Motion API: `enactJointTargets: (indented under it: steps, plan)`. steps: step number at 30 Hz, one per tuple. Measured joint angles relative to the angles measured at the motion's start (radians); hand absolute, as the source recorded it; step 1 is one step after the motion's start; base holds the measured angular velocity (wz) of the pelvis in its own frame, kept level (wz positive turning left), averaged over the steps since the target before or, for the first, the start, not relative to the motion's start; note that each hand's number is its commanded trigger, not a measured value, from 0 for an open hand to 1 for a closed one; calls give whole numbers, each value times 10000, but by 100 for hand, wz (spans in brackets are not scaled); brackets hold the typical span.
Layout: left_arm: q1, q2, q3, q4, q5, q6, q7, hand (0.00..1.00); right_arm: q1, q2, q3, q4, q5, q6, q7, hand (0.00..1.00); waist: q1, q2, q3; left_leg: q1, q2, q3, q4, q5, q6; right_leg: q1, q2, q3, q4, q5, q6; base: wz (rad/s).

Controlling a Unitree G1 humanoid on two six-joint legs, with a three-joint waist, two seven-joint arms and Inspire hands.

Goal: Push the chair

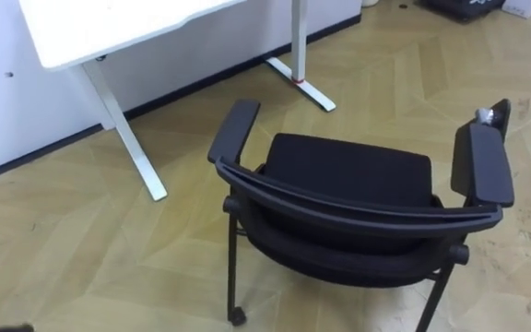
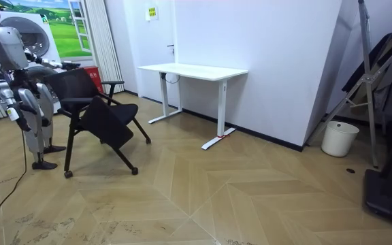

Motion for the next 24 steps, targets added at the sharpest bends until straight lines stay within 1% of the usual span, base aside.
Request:
enactJointTargets:
  steps: [2,3,4,5,6,7,8,9,10,12,14,16,18,21,23,24]
  plan:
    - [-129,99,-13,-648,479,11,0,0,-12,1,8,53,16,-3,48,0,-66,76,37,-3,-2,10,-1,0,1,-5,0,47,-1,0,1,-3]
    - [-262,134,-59,-971,913,0,1,0,1,3,16,79,45,2,74,0,-66,113,33,-2,-1,21,-1,0,1,-8,0,68,0,0,1,0]
    - [-303,187,-248,-1280,1261,1,-5,0,-1,-7,16,81,104,3,151,0,-92,121,31,-2,-1,23,0,0,0,-7,0,68,-1,-4,7,0]
    - [-304,205,-365,-1412,1459,2,-13,0,-6,-12,15,81,139,3,179,0,-100,152,8,3,-2,23,1,0,0,-1,0,74,-3,-6,10,0]
    - [-301,206,-545,-1692,1943,31,-79,0,0,-13,9,80,185,3,256,0,-119,189,-26,20,-2,22,13,0,0,17,0,90,-7,-9,13,0]
    - [-287,195,-609,-2084,2583,99,-191,0,19,2,12,52,170,4,347,0,-141,173,-29,12,-1,20,24,0,0,18,3,80,-18,-11,13,0]
    - [-288,196,-621,-2331,2877,160,-282,0,29,11,11,43,178,5,371,0,-168,151,-27,1,0,12,27,0,0,17,3,52,-27,-11,12,4]
    - [-283,196,-656,-2988,3323,313,-425,0,61,18,14,39,232,16,385,0,-184,107,-36,-11,-1,0,28,1,0,23,3,51,-34,-12,13,4]
    - [-284,197,-727,-3666,3787,428,-465,0,108,16,10,39,248,19,382,0,-189,43,-63,-7,-5,-8,28,0,0,35,3,75,-45,-12,13,4]
    - [-285,200,-772,-4481,4379,431,-466,0,97,17,10,34,241,21,383,0,-213,-4,-102,14,-13,-32,31,1,0,116,5,83,-131,-9,14,4]
    - [-294,200,-895,-4928,4779,454,-467,0,52,12,17,29,231,6,425,0,-345,-10,-100,48,-12,-29,44,0,0,155,36,249,-159,-8,13,0]
    - [-306,192,-1245,-5087,5183,486,-474,0,68,17,28,35,258,-3,480,0,-423,5,-82,70,-9,-27,52,1,0,200,46,274,-172,-8,13,0]
    - [-303,81,-1699,-5090,5835,524,-555,0,69,49,26,40,316,-3,484,0,-520,46,-56,72,-7,-20,47,1,0,209,55,287,-180,-8,13,0]
    - [-304,65,-2028,-5094,6285,515,-730,0,78,48,24,57,315,-3,523,0,-642,61,-12,54,-3,-1,36,0,1,174,67,334,-191,-9,12,-1]
    - [-305,70,-2178,-5097,6510,523,-741,0,81,48,40,61,340,-2,528,0,-672,128,-46,-1,-3,16,34,0,0,103,68,327,-190,-5,7,-4]
    - [-306,84,-2344,-5097,6648,544,-753,0,80,47,100,92,340,-3,528,0,-717,118,-36,-16,-3,18,28,0,0,76,68,353,-181,-4,5,0]
